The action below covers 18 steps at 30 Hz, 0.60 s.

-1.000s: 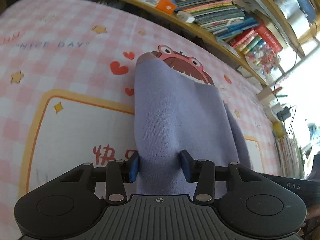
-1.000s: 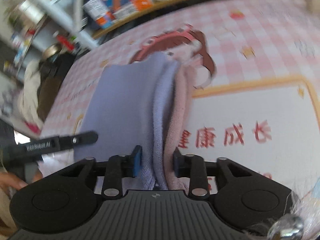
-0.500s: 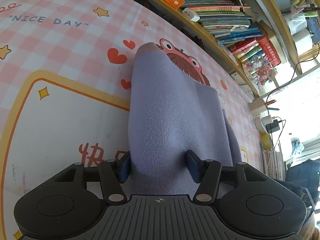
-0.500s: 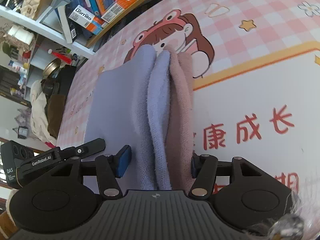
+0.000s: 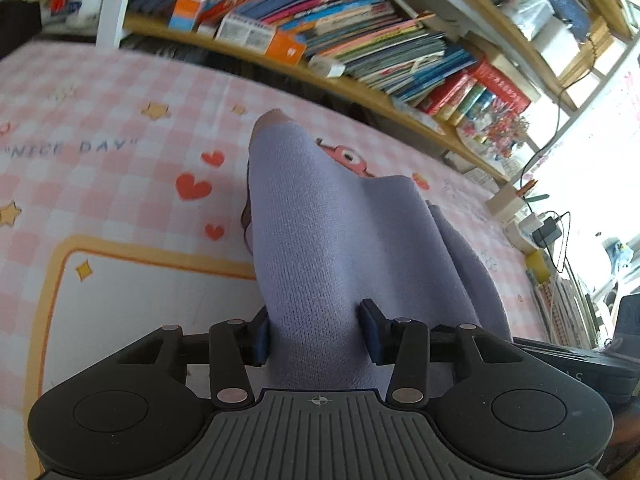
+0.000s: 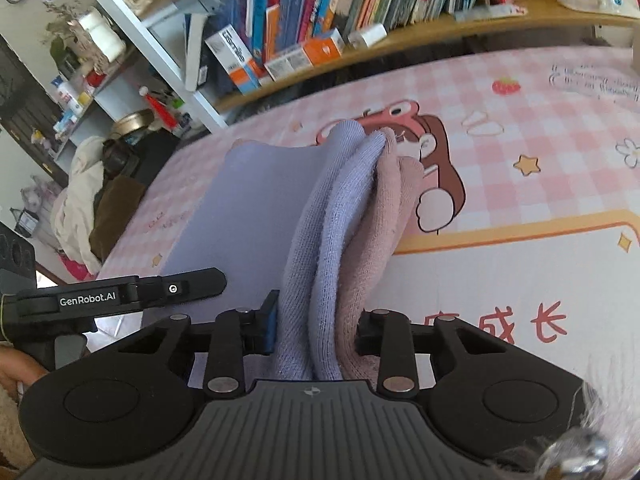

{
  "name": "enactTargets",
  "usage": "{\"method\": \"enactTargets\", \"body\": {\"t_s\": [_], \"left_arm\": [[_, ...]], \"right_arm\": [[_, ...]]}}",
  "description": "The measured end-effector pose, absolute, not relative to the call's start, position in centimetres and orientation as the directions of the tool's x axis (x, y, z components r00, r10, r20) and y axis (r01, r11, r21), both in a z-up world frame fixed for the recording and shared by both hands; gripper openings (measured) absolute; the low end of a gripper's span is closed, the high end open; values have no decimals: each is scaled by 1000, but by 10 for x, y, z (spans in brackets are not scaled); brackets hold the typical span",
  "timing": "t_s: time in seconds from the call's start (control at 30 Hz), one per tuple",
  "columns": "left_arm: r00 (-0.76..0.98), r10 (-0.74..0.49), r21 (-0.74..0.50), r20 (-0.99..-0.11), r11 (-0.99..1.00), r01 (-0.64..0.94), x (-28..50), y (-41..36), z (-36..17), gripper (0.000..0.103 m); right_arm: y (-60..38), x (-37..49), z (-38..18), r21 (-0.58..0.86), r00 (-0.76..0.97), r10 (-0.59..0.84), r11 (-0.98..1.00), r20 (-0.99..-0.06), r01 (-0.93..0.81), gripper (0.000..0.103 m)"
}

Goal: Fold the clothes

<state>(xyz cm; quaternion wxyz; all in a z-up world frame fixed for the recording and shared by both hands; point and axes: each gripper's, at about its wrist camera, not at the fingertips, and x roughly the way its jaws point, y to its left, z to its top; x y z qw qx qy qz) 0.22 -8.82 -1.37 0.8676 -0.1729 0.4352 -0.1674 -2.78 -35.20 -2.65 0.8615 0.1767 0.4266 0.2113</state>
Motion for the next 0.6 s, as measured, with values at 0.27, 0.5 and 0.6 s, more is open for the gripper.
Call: {"method": "enactTargets", "body": {"t_s": [0.27, 0.5, 0.6], "left_arm": [[576, -440, -428, -689, 888, 167, -3, -95, -9, 43], [572, -449, -429, -687, 885, 179, -5, -100, -10, 43], [569, -453, -431, -686, 883, 185, -7, -102, -10, 43]], "right_arm": [[-356, -34, -21, 483, 563, 507, 851, -652, -207, 30], [-360, -40, -21, 487, 567, 503, 851, -653, -195, 30], [-363, -42, -22, 486, 569, 498, 853, -654, -189, 30]]}}
